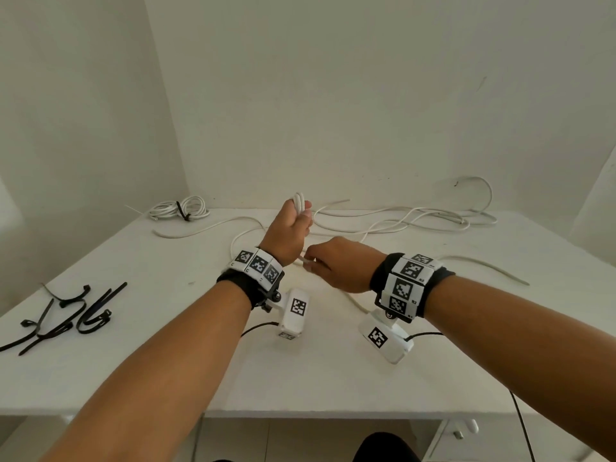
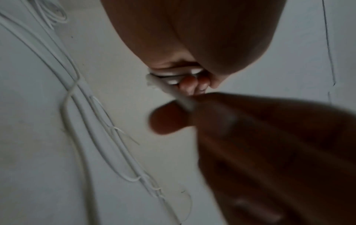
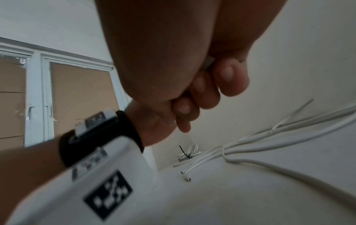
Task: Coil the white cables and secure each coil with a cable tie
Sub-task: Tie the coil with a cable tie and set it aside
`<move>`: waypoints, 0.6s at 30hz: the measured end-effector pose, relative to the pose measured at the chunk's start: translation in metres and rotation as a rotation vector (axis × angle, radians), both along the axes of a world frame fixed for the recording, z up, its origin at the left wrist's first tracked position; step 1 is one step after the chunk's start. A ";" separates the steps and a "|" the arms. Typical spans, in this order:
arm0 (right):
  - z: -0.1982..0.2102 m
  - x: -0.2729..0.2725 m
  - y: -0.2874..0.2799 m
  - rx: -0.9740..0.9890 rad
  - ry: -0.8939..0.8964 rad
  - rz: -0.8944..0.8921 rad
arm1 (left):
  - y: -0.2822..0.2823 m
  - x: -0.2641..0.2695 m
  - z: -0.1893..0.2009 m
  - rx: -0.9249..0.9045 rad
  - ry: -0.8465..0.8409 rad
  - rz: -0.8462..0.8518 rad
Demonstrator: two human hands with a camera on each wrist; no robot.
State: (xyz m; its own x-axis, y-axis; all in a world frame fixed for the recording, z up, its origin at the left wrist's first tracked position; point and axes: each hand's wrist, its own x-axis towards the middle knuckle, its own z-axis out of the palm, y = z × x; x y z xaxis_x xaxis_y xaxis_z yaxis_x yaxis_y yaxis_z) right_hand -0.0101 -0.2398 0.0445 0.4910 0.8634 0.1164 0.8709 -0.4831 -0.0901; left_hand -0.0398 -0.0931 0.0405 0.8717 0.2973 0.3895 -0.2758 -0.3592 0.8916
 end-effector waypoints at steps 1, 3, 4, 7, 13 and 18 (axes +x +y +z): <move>0.004 0.000 0.000 0.011 -0.025 -0.004 | 0.002 -0.001 -0.001 0.042 0.031 -0.011; 0.012 0.001 -0.003 0.055 -0.032 -0.008 | 0.005 -0.001 -0.002 0.139 0.094 -0.028; 0.015 0.002 -0.005 0.081 -0.032 -0.002 | 0.005 -0.001 -0.002 0.194 0.128 -0.040; 0.022 0.001 -0.009 0.104 -0.041 0.024 | 0.001 0.000 -0.001 0.247 0.156 -0.103; 0.028 0.011 -0.015 0.249 0.027 0.115 | -0.011 -0.008 -0.007 0.095 0.241 -0.272; 0.029 0.021 -0.021 0.538 0.054 0.136 | -0.010 -0.010 -0.003 0.160 0.180 -0.195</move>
State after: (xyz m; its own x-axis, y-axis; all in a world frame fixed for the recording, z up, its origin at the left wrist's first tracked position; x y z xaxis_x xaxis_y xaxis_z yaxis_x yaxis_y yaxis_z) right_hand 0.0114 -0.2611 0.0740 0.3966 0.7452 0.5361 0.9096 -0.2401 -0.3390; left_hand -0.0497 -0.1032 0.0375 0.9654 0.0652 0.2524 -0.1963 -0.4552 0.8685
